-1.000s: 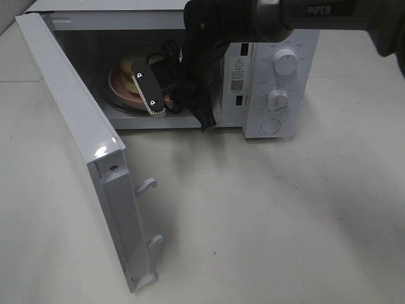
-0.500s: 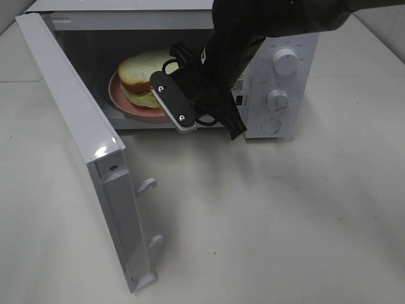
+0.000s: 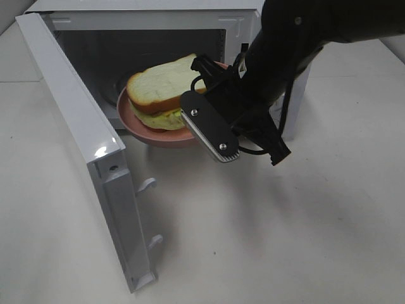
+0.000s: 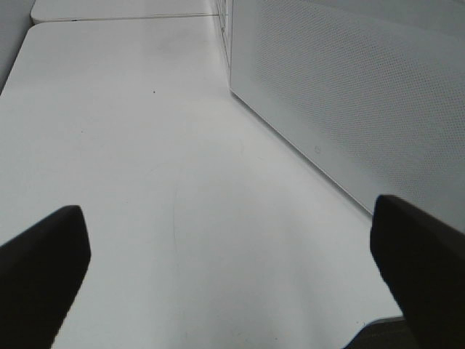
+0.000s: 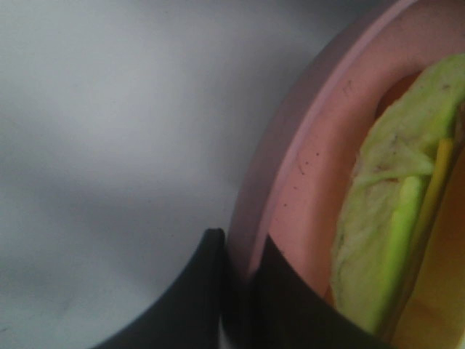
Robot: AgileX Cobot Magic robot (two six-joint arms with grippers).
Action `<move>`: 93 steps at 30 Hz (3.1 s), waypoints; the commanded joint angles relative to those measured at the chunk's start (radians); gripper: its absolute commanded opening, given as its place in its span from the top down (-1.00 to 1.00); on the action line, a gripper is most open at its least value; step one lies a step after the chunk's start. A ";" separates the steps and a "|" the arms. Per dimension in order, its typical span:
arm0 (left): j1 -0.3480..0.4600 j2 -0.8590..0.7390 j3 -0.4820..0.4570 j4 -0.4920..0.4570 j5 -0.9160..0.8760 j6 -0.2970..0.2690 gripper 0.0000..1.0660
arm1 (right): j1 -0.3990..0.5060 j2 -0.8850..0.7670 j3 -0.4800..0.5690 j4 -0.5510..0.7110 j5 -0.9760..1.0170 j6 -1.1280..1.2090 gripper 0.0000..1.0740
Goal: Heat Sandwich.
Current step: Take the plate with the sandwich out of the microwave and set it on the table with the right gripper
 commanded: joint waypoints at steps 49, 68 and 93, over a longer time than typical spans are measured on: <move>0.004 -0.023 0.003 0.000 -0.003 -0.005 -0.94 | 0.003 -0.776 0.558 -0.061 0.139 0.221 0.99; 0.004 -0.023 0.003 0.000 -0.003 -0.005 -0.94 | 0.003 -0.897 0.558 -0.283 0.330 0.688 0.99; 0.004 -0.023 0.003 0.000 -0.003 -0.005 -0.94 | 0.003 -0.897 0.558 -0.480 0.543 1.370 0.99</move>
